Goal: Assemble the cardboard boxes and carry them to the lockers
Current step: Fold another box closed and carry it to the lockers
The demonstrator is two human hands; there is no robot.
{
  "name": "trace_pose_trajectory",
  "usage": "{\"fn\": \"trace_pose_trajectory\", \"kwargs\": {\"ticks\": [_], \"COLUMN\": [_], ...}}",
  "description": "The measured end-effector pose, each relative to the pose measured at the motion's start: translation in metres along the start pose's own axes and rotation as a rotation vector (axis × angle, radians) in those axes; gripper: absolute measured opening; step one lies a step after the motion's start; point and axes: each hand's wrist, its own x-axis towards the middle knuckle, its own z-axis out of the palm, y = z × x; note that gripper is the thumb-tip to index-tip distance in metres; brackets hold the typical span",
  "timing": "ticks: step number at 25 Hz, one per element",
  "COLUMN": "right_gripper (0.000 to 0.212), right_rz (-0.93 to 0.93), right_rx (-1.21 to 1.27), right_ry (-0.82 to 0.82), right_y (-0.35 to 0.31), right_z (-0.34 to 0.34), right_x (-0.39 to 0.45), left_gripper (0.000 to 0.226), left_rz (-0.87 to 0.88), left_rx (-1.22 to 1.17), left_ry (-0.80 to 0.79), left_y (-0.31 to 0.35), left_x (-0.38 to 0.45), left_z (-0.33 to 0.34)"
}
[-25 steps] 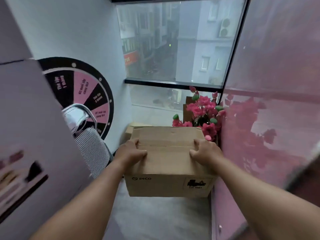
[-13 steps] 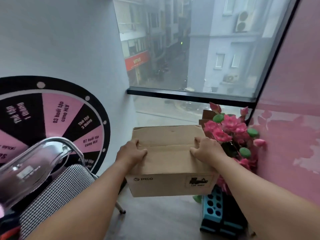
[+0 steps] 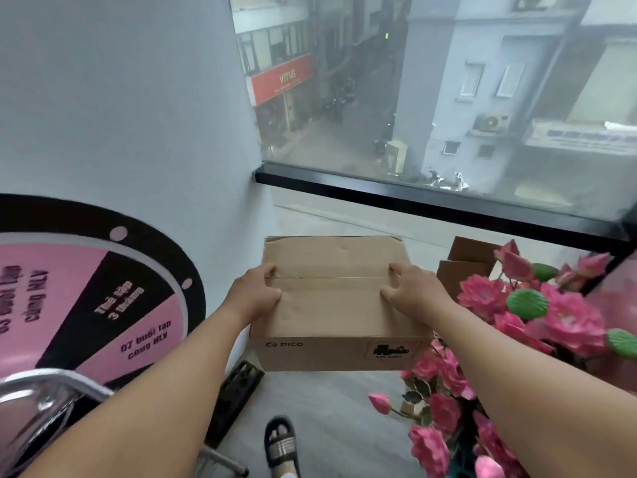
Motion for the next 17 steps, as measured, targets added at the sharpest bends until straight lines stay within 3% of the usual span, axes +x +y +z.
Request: {"fn": "trace_pose_trajectory", "kwargs": {"ticks": [9, 17], "right_gripper": [0.052, 0.078], "right_rz": [0.291, 0.511], "right_rx": [0.061, 0.1], "right_ry": [-0.032, -0.082], "right_y": [0.002, 0.108], "right_z": [0.095, 0.181], "right_x": [0.207, 0.303], "left_gripper": [0.057, 0.063], "left_rz": [0.042, 0.042], "left_rx": [0.057, 0.106], "left_ry": [-0.132, -0.299], "left_y": [-0.047, -0.075], "left_x": [0.257, 0.385], "left_z": [0.041, 0.173]}}
